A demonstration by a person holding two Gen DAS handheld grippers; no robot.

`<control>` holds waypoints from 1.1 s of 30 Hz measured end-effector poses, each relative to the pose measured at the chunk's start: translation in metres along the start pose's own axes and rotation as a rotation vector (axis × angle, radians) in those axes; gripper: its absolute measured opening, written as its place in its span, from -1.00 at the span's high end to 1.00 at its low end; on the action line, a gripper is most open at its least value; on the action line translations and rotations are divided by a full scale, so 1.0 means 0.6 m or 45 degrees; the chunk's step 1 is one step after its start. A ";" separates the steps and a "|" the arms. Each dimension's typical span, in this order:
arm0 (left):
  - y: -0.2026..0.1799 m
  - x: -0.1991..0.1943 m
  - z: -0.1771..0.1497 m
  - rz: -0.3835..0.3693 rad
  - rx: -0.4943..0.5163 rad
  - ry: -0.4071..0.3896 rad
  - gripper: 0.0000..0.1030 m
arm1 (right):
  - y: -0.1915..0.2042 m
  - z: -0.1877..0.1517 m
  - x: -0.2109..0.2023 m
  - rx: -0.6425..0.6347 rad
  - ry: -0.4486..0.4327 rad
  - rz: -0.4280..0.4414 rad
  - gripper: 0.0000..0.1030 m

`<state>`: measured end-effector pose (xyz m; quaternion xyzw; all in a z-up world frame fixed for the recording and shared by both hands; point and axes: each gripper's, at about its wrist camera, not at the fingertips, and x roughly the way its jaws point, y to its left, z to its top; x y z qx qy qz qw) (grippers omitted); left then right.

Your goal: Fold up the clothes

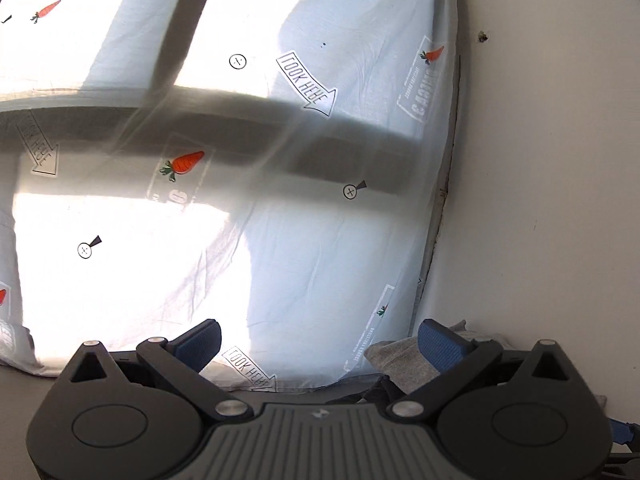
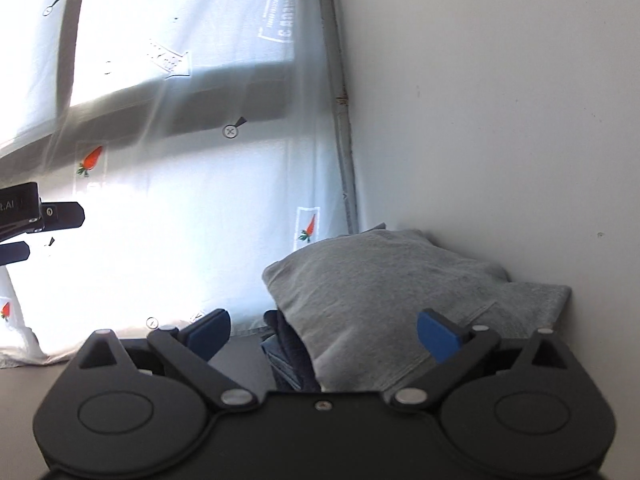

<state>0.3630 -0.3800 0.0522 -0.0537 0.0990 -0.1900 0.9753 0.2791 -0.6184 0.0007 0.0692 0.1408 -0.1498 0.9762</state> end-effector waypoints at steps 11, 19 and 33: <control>0.100 -0.293 -0.015 0.383 0.194 0.006 -1.00 | 0.188 -0.036 -0.202 -0.190 -0.074 0.244 -0.99; 0.202 -0.453 -0.027 0.407 0.181 0.082 -1.00 | 0.343 -0.095 -0.349 -0.185 -0.011 0.319 -0.99; 0.317 -0.682 -0.110 0.394 0.037 0.324 -1.00 | 0.486 -0.205 -0.548 -0.196 0.266 0.371 -0.99</control>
